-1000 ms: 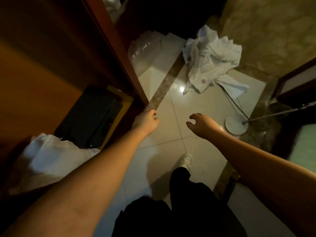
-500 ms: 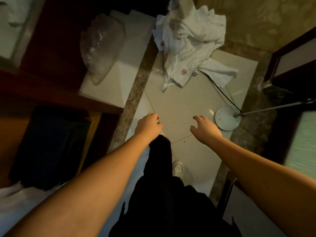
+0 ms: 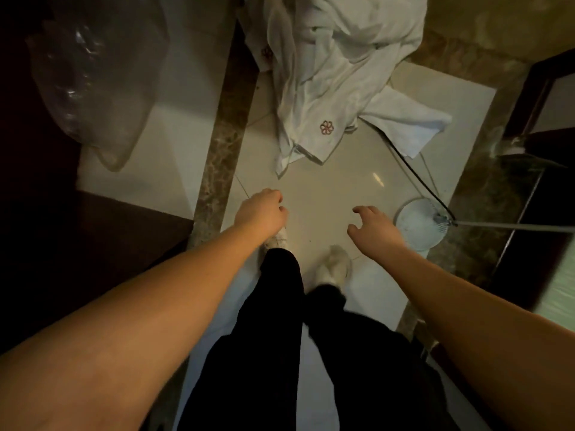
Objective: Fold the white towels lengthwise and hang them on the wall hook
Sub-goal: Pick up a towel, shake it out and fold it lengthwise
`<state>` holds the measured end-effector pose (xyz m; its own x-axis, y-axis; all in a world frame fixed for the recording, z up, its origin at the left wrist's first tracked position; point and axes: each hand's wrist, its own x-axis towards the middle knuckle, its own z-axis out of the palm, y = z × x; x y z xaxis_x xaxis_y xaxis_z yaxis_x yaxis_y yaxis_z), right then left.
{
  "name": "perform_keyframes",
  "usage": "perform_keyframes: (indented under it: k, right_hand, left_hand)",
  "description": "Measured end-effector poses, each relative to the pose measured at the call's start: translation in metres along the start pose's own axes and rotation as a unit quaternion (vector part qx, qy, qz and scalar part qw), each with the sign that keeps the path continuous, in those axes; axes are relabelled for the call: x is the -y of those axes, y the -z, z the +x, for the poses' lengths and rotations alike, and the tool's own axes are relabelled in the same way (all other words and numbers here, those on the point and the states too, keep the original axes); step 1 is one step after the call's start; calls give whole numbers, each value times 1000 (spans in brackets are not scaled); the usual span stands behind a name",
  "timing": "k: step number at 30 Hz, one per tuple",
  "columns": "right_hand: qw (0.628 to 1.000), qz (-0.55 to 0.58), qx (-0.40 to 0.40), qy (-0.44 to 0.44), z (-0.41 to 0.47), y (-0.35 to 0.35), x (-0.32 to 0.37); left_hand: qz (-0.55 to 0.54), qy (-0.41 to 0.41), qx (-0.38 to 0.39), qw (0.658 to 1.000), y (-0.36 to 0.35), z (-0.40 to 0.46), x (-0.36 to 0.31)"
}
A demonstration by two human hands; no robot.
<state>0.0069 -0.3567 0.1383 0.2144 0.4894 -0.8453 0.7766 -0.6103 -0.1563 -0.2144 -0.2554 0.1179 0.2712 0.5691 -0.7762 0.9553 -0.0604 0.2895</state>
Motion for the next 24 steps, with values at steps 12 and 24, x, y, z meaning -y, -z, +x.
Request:
perform_keyframes:
  k: [12,24]
  right_hand:
    - [997,-53,38,35,233,-2,13]
    - [974,-47,27,221,391,3,32]
  left_hand:
    - [-24,11,-9,1000,-36,211,-16]
    - [-133,87,-55,986,-81,346,-25]
